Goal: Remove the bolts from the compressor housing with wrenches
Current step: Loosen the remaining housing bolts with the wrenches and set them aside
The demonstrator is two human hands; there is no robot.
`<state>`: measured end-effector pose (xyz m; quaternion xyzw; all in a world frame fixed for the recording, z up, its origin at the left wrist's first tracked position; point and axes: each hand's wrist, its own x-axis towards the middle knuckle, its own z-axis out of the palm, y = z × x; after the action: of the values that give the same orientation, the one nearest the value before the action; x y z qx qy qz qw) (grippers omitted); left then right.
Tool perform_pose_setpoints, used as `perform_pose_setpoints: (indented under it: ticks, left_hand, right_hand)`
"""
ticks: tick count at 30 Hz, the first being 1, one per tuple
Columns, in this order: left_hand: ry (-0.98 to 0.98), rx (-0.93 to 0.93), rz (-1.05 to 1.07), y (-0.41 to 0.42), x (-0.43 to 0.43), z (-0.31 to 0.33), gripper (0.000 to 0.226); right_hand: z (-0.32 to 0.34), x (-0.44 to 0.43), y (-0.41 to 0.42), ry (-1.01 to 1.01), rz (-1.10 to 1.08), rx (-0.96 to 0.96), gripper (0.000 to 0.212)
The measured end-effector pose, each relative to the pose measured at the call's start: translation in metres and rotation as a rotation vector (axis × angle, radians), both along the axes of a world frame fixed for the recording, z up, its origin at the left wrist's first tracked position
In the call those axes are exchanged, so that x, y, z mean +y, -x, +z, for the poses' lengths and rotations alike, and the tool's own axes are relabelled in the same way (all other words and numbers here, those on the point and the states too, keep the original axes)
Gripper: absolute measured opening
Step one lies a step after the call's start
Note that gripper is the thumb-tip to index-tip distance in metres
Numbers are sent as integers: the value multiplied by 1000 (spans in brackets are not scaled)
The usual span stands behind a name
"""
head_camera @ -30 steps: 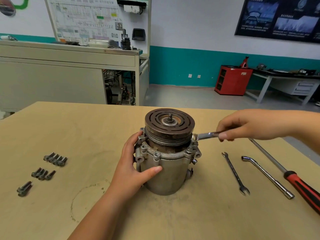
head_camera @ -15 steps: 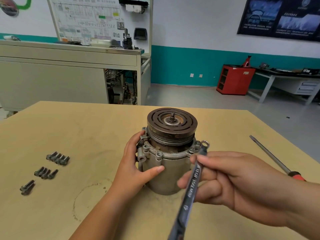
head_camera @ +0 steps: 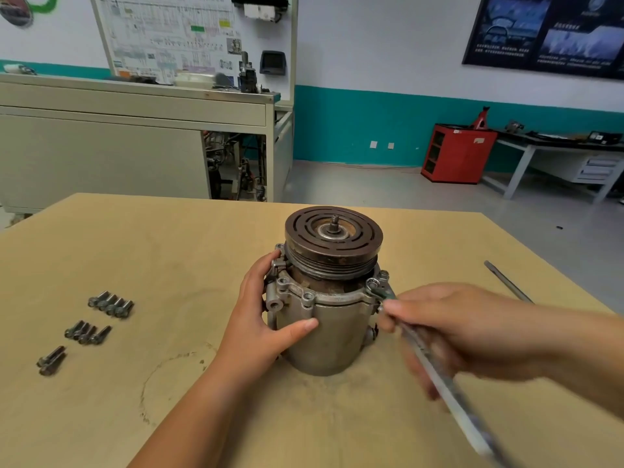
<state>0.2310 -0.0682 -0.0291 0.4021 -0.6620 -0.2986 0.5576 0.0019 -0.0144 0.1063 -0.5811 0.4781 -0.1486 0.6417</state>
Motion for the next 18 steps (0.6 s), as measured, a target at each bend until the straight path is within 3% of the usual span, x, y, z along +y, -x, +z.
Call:
perform_pose_setpoints:
  ticks: [2, 4, 7, 11, 18]
  left_hand:
    - [-11, 2, 1, 0, 0, 1, 90]
    - [-16, 2, 1, 1, 0, 1, 90]
    - [-15, 6, 0, 1, 1, 2, 91]
    - [-24, 3, 0, 2, 2, 3, 92]
    - [-24, 6, -2, 2, 3, 4, 93]
  right_hand:
    - [20, -20, 24, 160, 190, 349, 33]
    - [36, -41, 39, 380, 238, 634, 41]
    - [41, -67, 43, 714, 246, 842, 46]
    - [41, -80, 53, 780, 271, 814, 43]
    - [18, -48, 70, 175, 450, 325, 26]
